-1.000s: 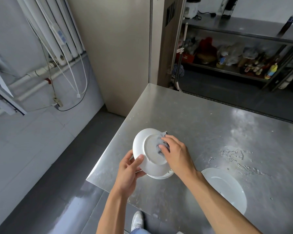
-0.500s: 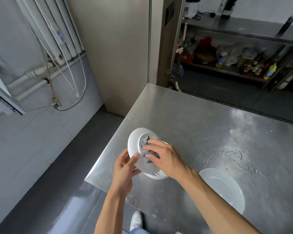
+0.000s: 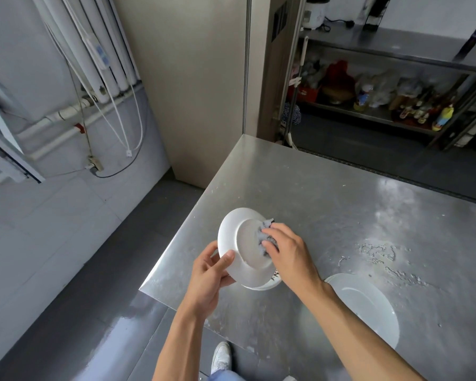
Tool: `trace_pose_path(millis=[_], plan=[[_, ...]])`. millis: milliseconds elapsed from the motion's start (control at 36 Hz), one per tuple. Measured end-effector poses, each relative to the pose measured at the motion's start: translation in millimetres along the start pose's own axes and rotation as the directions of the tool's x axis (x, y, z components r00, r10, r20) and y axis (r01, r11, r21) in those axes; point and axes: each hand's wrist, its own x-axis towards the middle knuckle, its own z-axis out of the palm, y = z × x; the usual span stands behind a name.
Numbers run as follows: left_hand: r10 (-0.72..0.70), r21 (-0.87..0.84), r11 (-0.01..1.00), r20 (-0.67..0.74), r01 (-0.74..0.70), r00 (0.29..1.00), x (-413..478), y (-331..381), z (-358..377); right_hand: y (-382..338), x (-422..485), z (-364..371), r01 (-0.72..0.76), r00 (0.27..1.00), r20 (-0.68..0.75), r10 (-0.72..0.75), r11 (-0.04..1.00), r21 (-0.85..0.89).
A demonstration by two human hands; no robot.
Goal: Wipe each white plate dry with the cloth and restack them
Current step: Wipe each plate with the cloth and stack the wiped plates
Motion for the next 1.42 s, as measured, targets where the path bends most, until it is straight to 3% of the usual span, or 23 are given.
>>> trace_pose_path(millis=[222, 389, 500, 667, 750, 833, 944, 1083, 1250, 1417], plan=[[0.033, 0.074, 0.997, 0.016, -0.034, 0.999, -1, 3, 9, -21, 10, 0, 0.14, 0.989, -0.051, -0.136, 0.987, 0.085], [0.01, -0.034, 0.999, -0.099, -0.013, 0.995, 3, 1, 13, -32, 3, 4, 0.244, 0.966, -0.123, -0.227, 0.957, 0.155], [0.01, -0.149, 0.988, -0.176, -0.037, 0.984, 8, 4, 16, -44, -8, 12, 0.365, 0.93, -0.01, -0.367, 0.921, 0.139], [-0.002, -0.277, 0.958, -0.248, -0.069, 0.969, 9, 6, 4, -39, -18, 17, 0.409, 0.907, 0.087, -0.412, 0.911, 0.057], [-0.016, -0.285, 0.957, -0.273, -0.064, 0.962, 8, 5, -3, -26, -23, 17, 0.38, 0.922, 0.064, -0.381, 0.924, 0.032], [-0.022, -0.278, 0.959, -0.268, -0.056, 0.963, 7, 4, -10, -11, -27, 16, 0.237, 0.971, 0.001, -0.237, 0.97, 0.052], [-0.015, -0.247, 0.968, -0.193, -0.034, 0.981, 5, 5, -16, 4, -23, 10, 0.045, 0.995, -0.093, -0.036, 0.995, 0.094], [0.006, -0.1, 0.995, -0.074, -0.013, 0.997, 0, 5, -19, 5, -12, -1, -0.063, 0.986, -0.144, 0.08, 0.99, 0.122], [-0.007, 0.061, 0.998, 0.041, 0.005, 0.999, -8, 5, -18, -4, 2, -10, -0.097, 0.982, -0.146, 0.124, 0.979, 0.179], [0.002, 0.163, 0.986, 0.11, -0.02, 0.994, -13, 4, -13, -25, 14, -9, -0.009, 0.993, -0.112, 0.031, 0.981, 0.192]])
